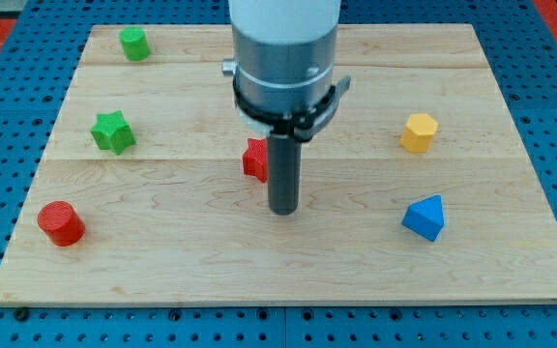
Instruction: Slide the red star to the top right side of the board
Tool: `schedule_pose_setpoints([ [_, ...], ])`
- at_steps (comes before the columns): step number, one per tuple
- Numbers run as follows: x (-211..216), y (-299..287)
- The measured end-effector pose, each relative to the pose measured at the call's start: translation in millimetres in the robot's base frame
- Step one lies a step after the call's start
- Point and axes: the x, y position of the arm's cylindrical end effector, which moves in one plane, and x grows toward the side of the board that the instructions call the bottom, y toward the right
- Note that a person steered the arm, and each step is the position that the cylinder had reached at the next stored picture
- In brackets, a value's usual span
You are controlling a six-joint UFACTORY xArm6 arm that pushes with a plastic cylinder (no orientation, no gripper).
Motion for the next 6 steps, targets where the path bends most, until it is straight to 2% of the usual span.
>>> schedule_pose_setpoints([
  [1, -49.2, -39.5],
  [3, -130.3, 46.1],
  [5, -200.9, 63.3],
  [6, -198.3, 48.0],
])
